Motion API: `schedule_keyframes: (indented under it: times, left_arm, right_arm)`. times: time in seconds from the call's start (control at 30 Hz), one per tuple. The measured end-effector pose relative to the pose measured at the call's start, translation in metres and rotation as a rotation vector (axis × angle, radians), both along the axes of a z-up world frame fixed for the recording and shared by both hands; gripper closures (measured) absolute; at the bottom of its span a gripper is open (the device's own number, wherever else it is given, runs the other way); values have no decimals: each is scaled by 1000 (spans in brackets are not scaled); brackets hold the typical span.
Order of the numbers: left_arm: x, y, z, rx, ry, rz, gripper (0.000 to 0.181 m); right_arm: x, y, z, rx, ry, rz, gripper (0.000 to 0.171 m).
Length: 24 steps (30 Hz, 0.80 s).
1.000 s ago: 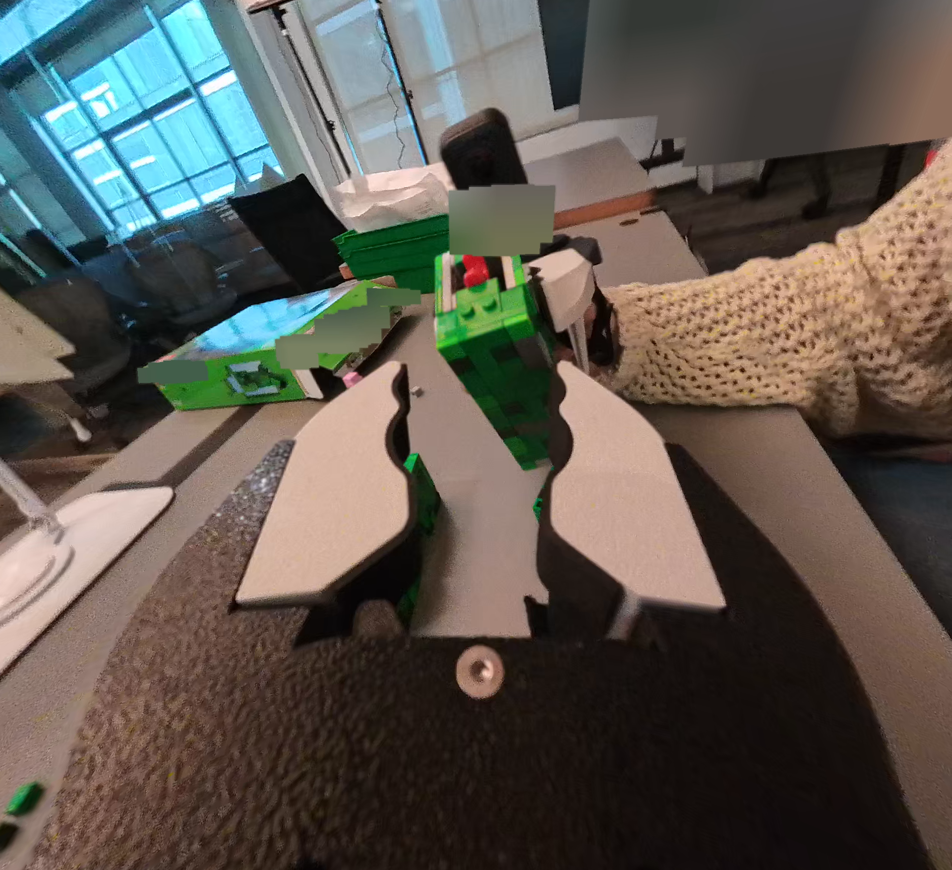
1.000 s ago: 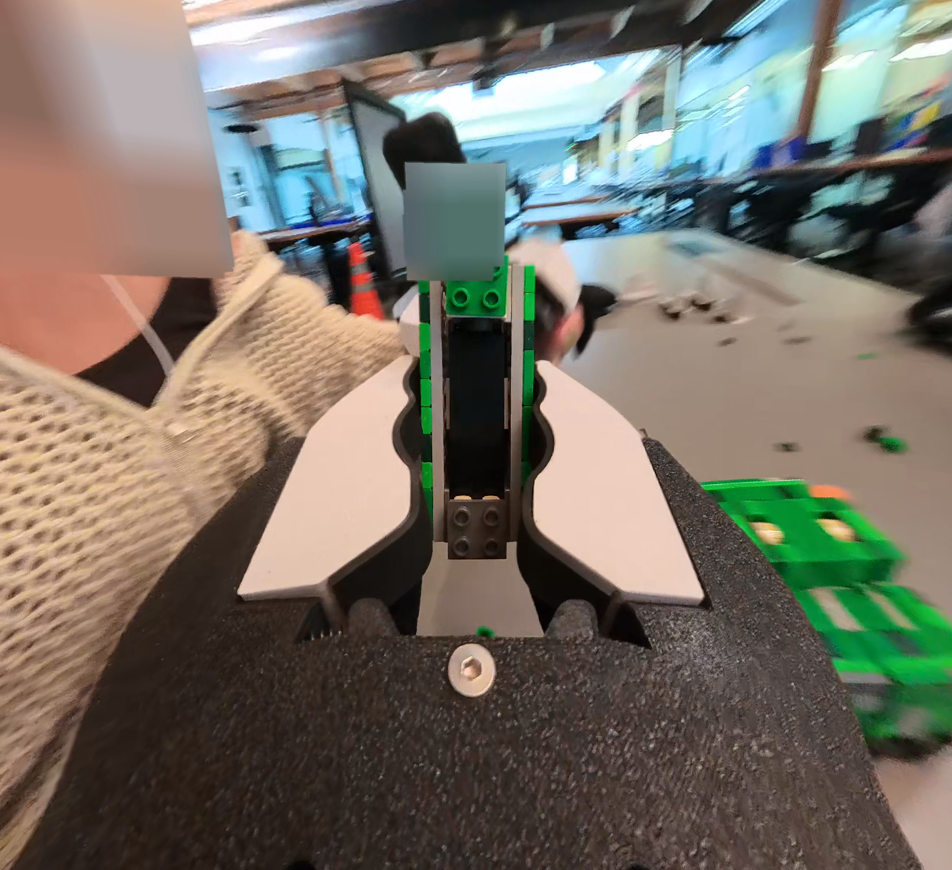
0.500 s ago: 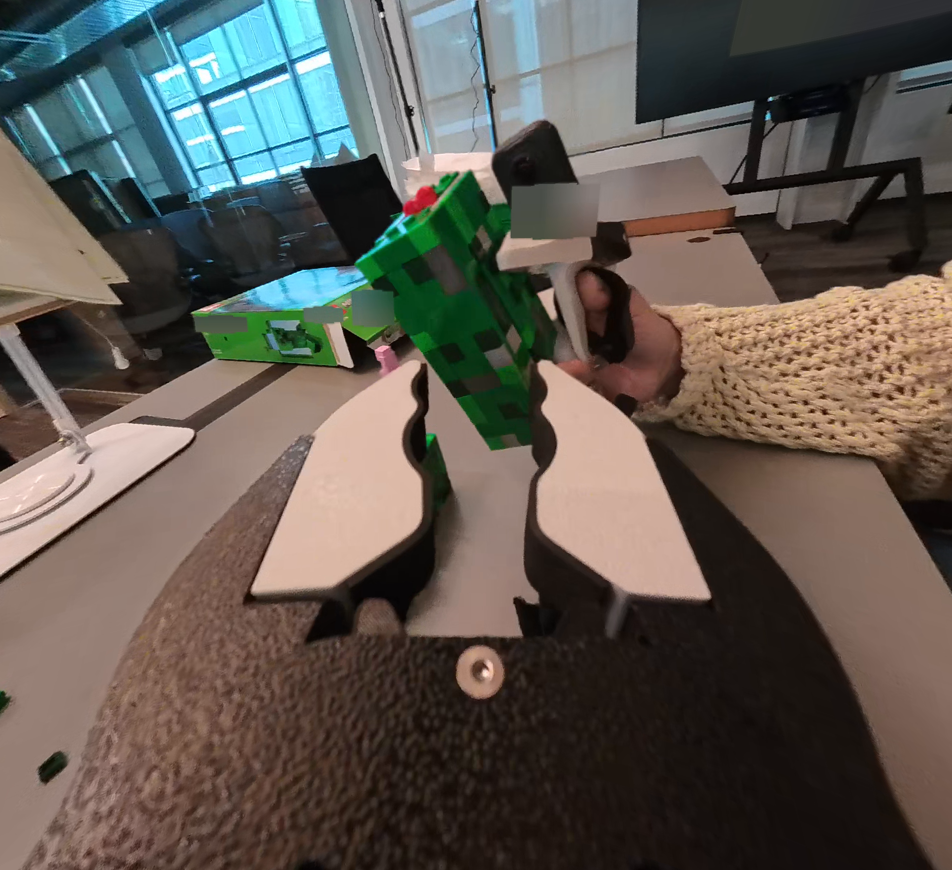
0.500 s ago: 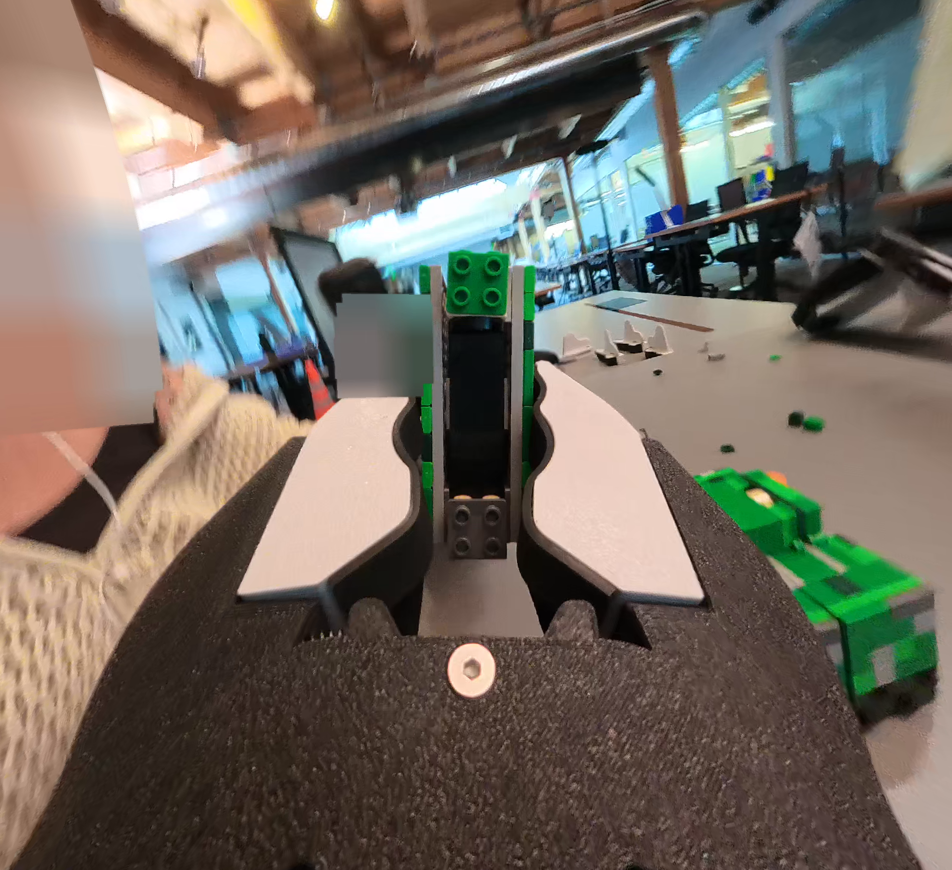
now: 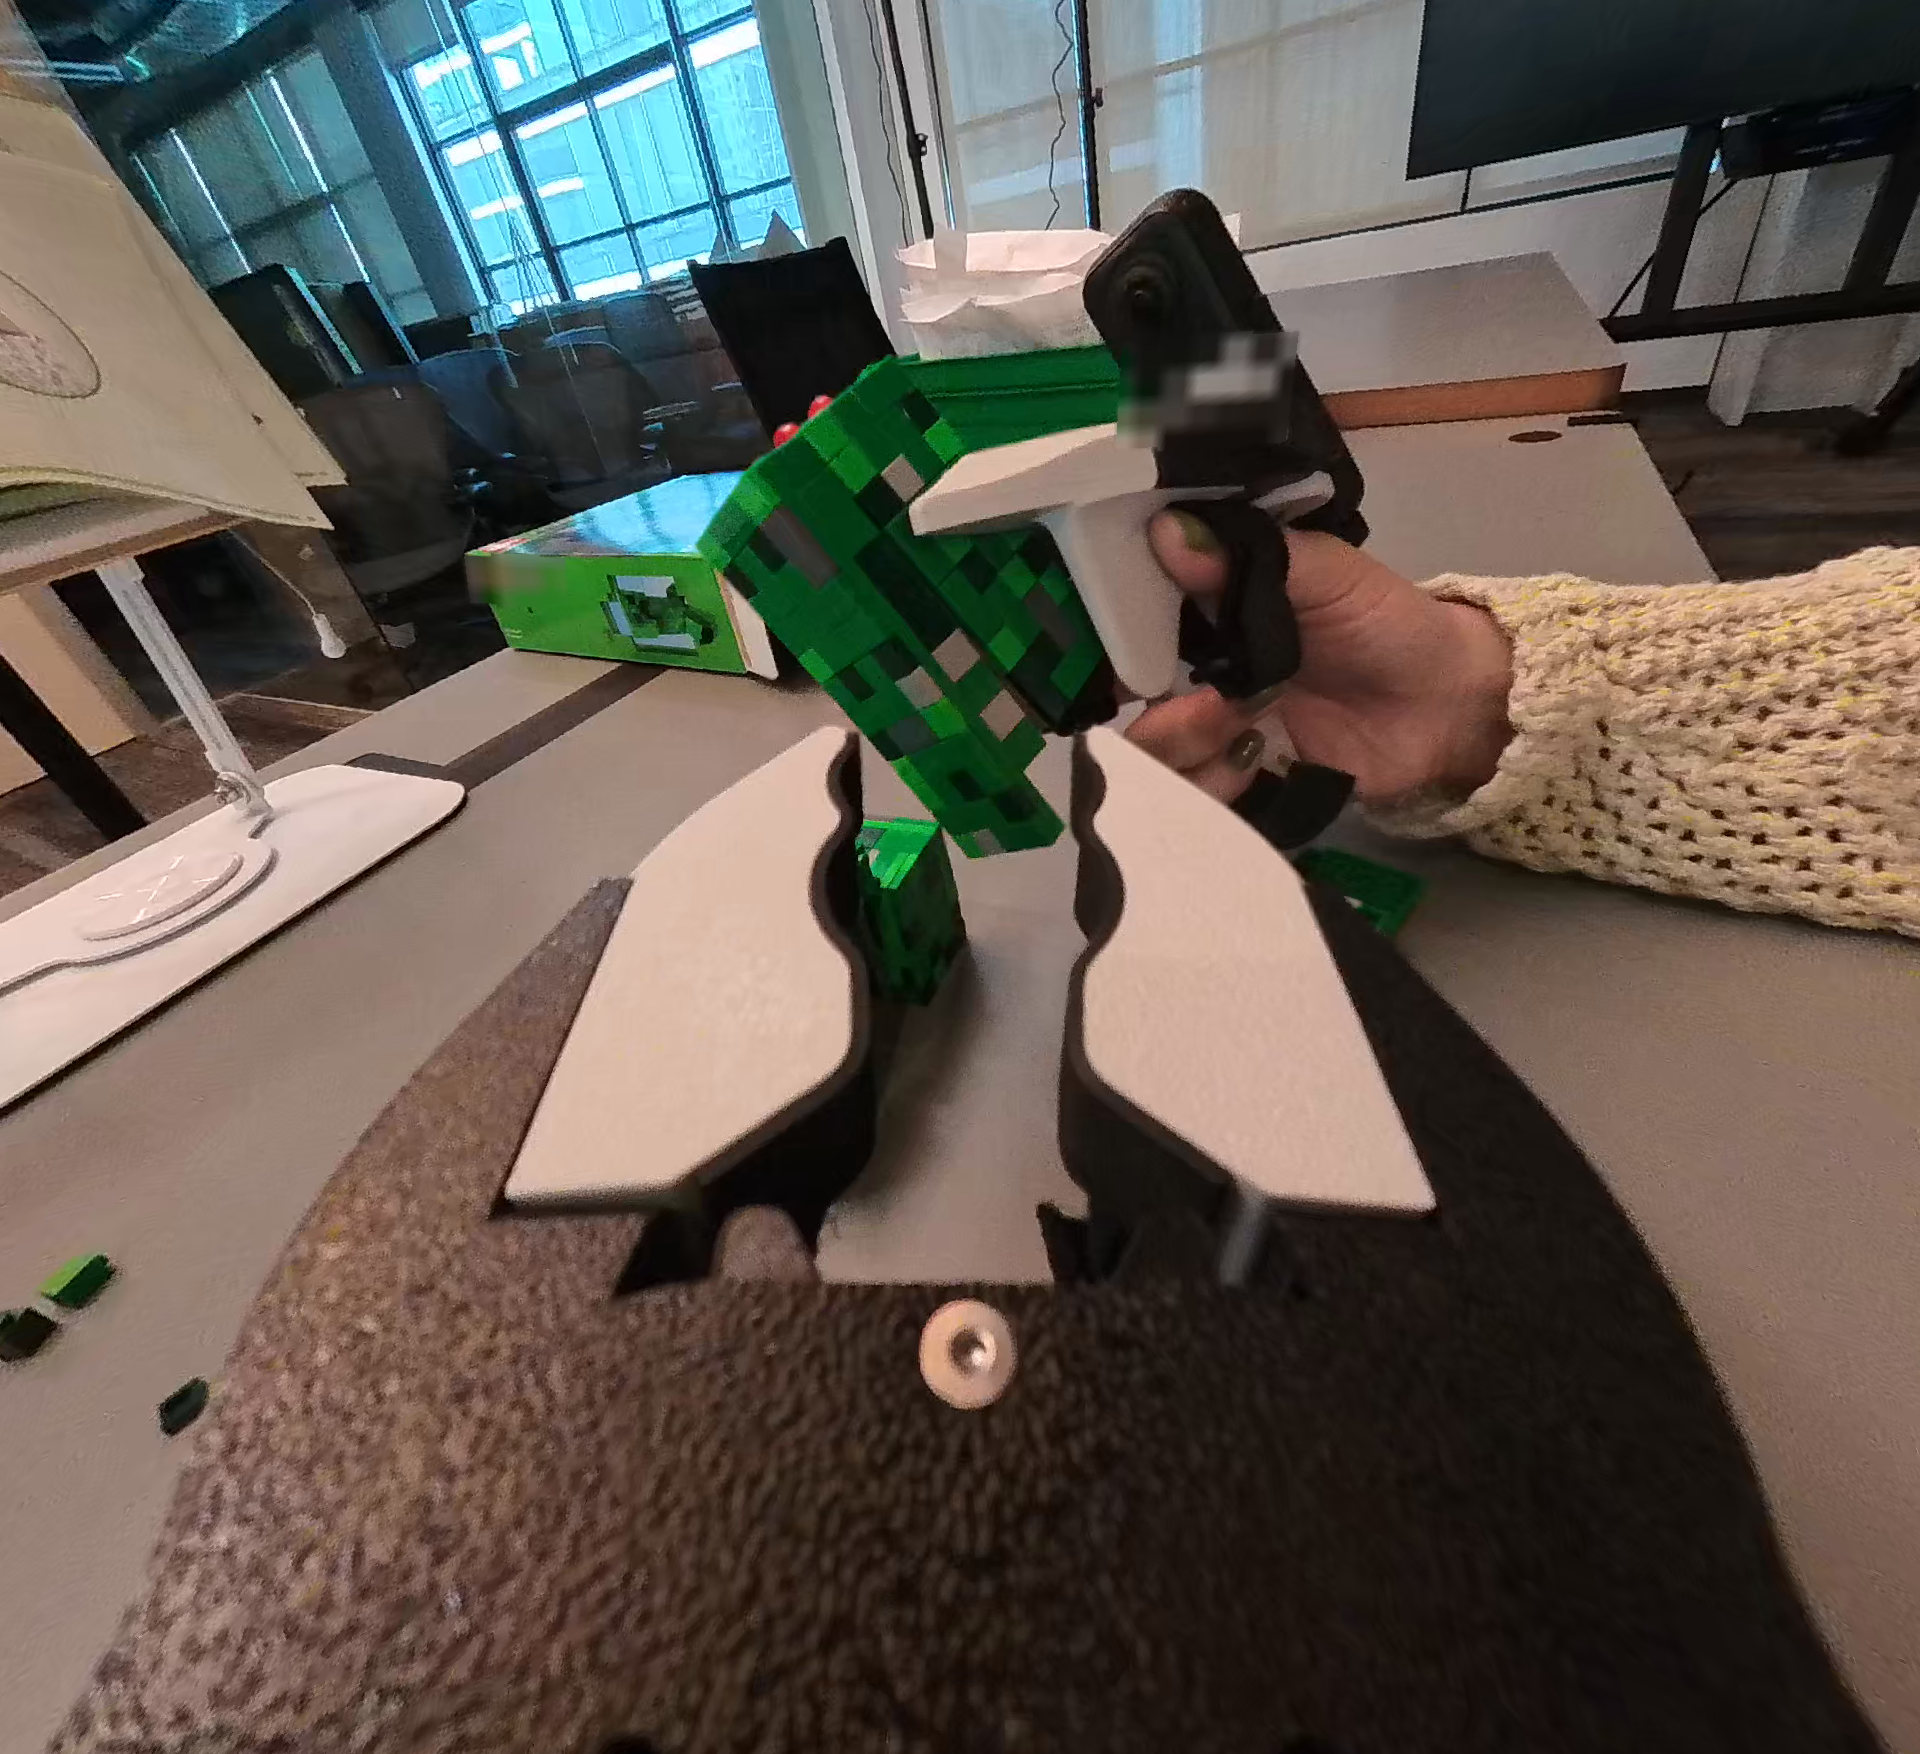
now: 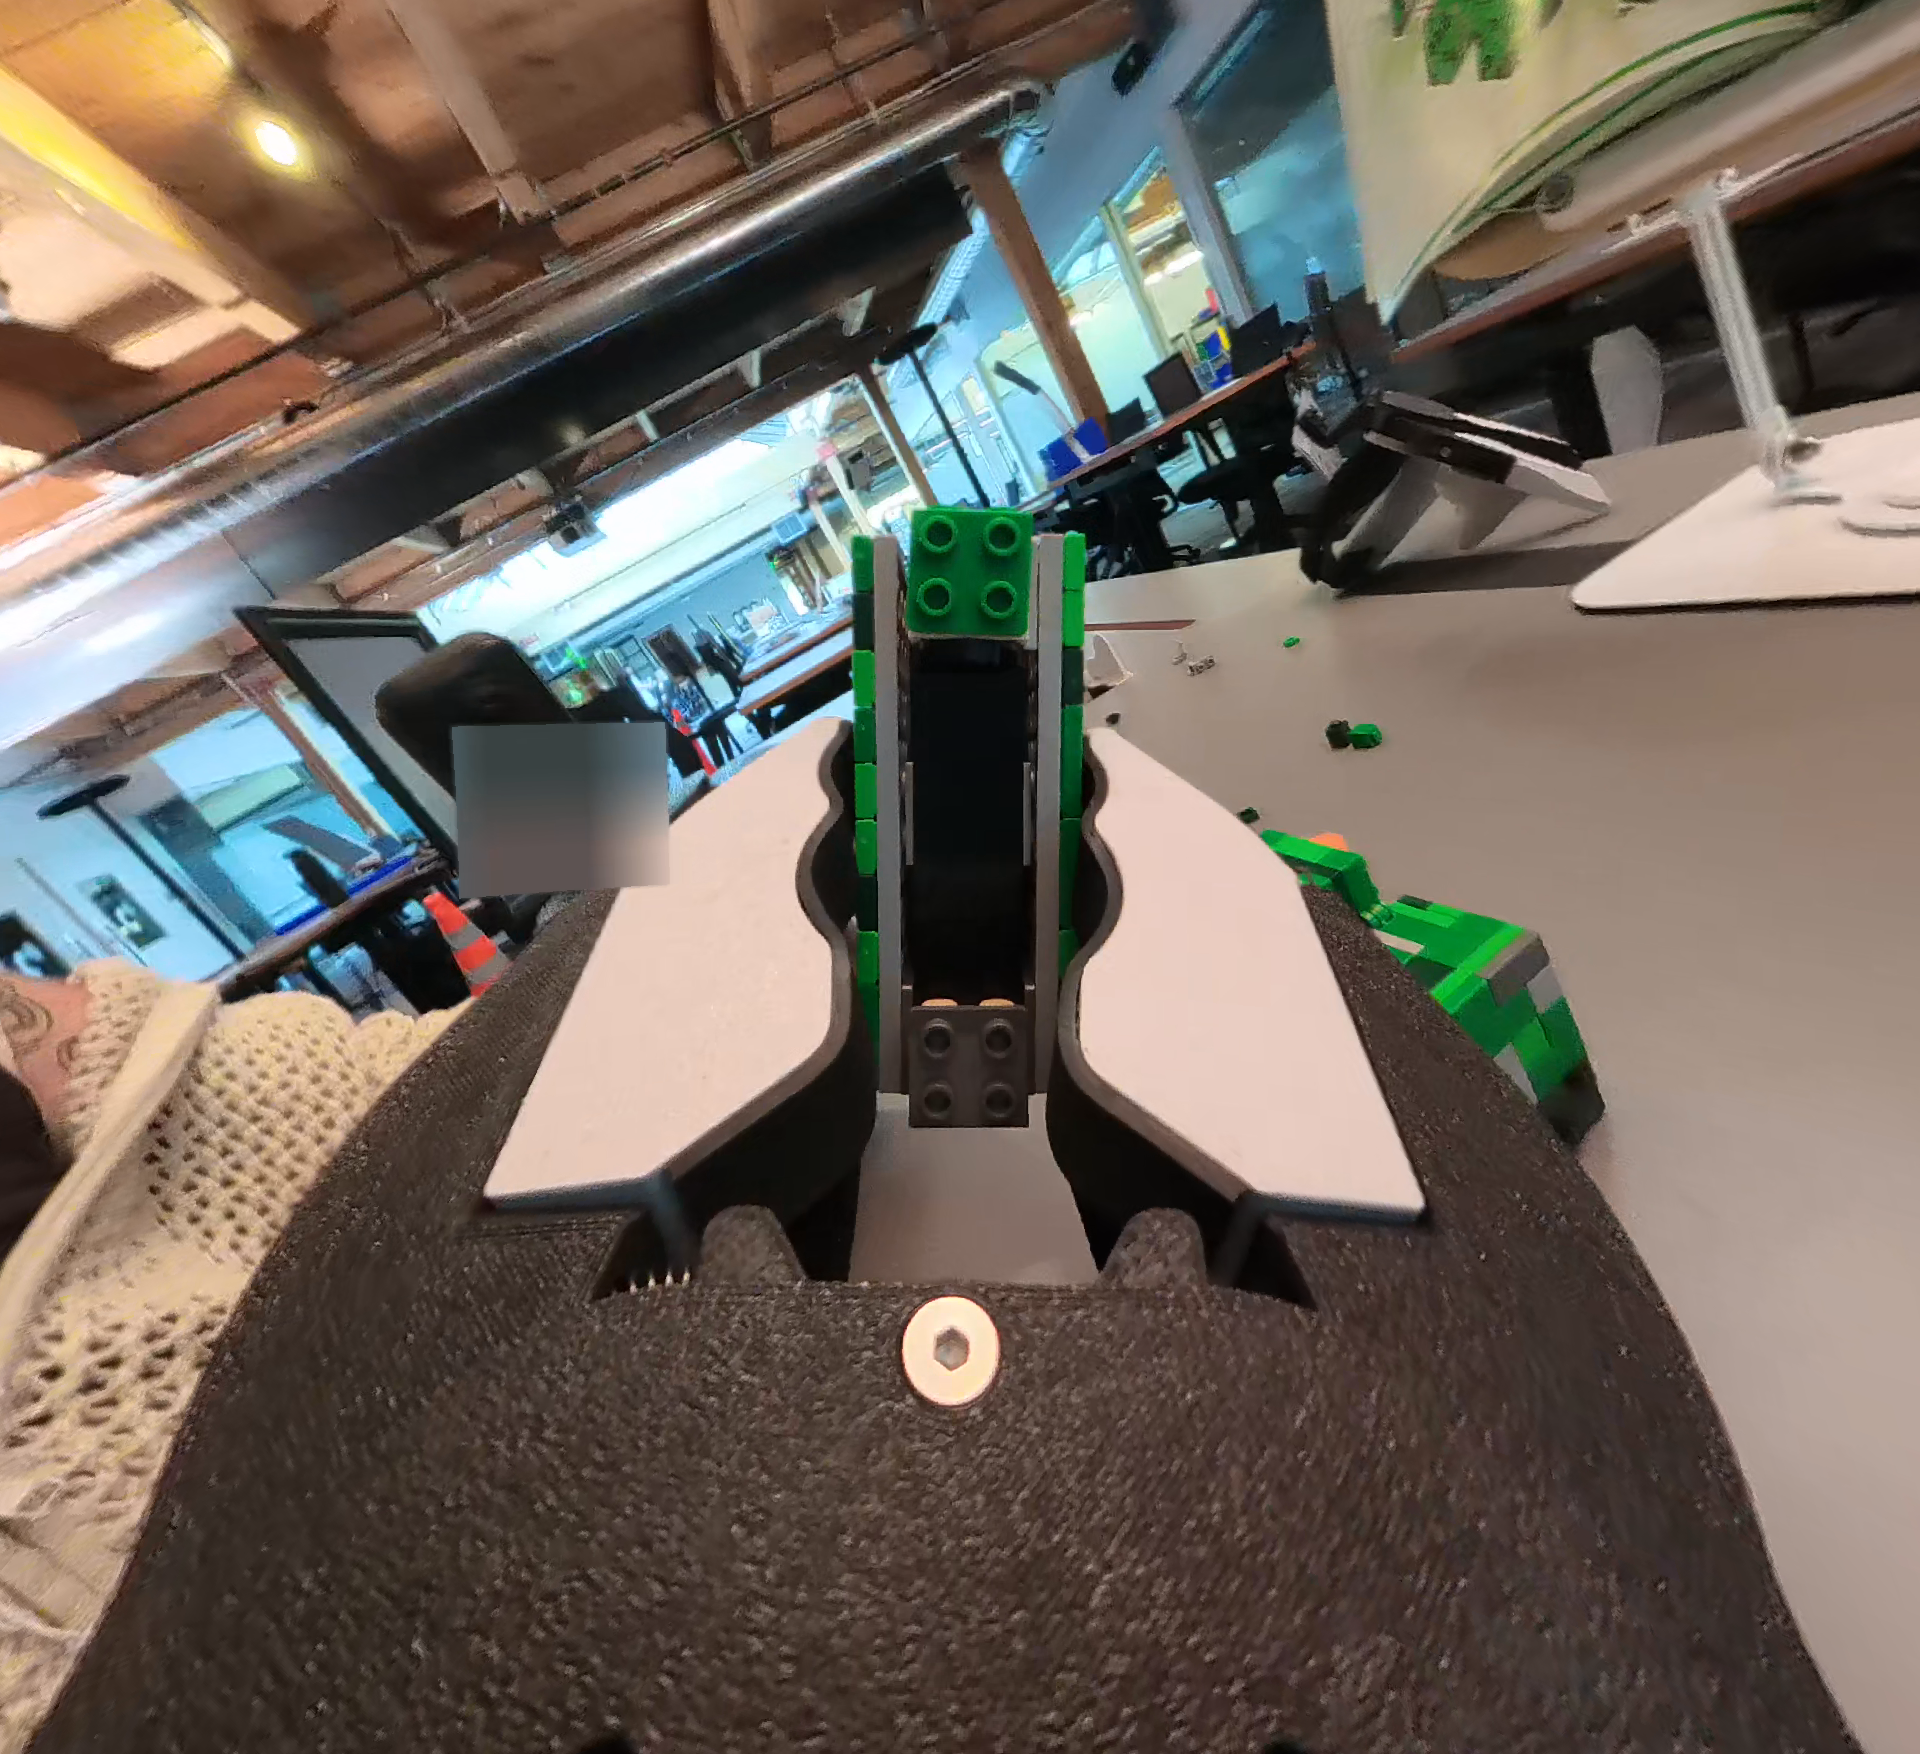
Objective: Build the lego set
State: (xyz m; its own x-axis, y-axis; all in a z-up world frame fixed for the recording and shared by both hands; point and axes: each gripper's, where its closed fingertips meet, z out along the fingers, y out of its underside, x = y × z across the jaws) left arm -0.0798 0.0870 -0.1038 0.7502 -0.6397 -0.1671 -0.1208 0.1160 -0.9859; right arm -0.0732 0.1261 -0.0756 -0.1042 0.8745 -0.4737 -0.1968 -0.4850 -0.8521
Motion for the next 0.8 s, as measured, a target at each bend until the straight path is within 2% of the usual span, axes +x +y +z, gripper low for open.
schedule_keyframes:
  times: [0.53,0.8]
  left_arm:
    - [3,2,-9,-13,45,0,146]
    - [6,2,-12,-12,67,-4,146]
  right_arm:
    - [6,13,-8,3,-44,-93,134]
    - [8,15,-5,-129,36,-1,134]
